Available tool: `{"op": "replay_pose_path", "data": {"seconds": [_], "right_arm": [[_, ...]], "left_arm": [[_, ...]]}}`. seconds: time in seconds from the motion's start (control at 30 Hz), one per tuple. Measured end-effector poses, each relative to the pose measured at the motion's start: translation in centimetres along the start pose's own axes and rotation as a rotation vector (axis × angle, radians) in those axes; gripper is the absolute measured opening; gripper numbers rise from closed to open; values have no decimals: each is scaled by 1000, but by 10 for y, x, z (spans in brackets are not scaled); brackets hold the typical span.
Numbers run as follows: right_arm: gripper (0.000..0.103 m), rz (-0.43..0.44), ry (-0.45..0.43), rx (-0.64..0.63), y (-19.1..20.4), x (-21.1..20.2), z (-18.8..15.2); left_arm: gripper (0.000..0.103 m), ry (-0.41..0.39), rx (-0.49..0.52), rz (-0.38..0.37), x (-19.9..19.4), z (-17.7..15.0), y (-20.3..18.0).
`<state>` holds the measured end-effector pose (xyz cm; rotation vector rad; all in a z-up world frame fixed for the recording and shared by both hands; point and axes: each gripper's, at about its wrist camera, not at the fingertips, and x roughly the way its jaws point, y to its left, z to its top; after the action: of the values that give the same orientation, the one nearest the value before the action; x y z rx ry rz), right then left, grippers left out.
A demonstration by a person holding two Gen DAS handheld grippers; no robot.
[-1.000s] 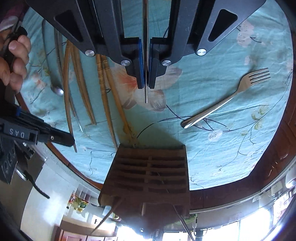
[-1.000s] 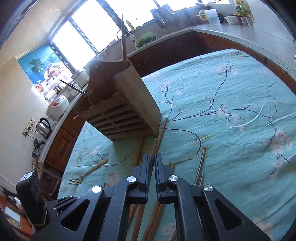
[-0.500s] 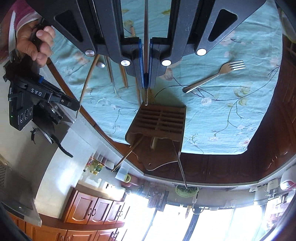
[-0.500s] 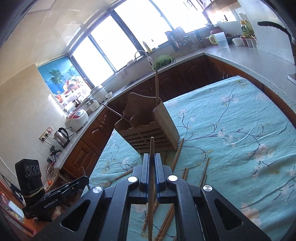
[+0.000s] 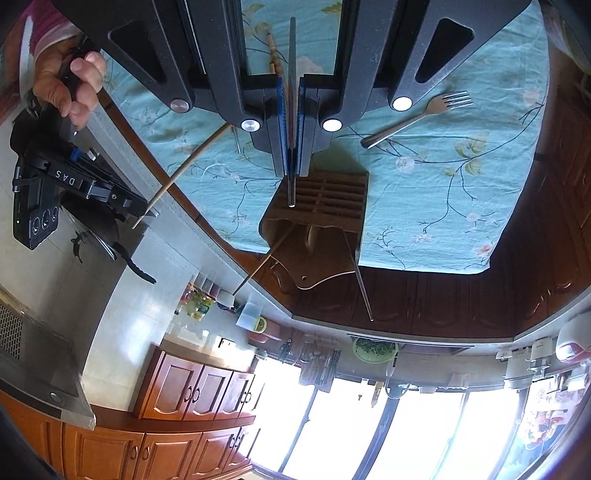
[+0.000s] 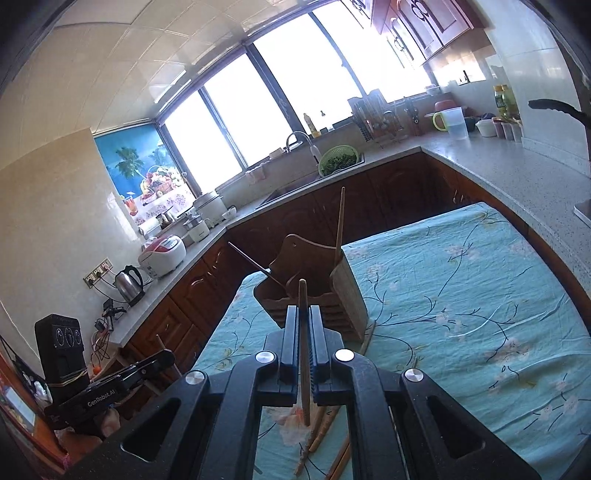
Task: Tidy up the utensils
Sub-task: 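Carry both chopsticks to the wooden holder and lower them into its slots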
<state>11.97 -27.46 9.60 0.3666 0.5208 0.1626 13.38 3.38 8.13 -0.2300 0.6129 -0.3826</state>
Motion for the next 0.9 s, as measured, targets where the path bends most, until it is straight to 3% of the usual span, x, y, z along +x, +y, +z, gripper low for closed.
{"op": "replay_pose_path", "data": {"seconds": [0.4, 0.73, 0.9], "right_arm": [[4, -2, -29, -37, 7, 10, 30], [4, -5, -135, -80, 23, 29, 101], [4, -34, -167, -92, 24, 51, 130]], "left_arm": [[2, -83, 18, 20, 3, 40, 8], [2, -239, 55, 47, 15, 107, 7], [2, -301, 46, 66, 41, 132, 12]]}}
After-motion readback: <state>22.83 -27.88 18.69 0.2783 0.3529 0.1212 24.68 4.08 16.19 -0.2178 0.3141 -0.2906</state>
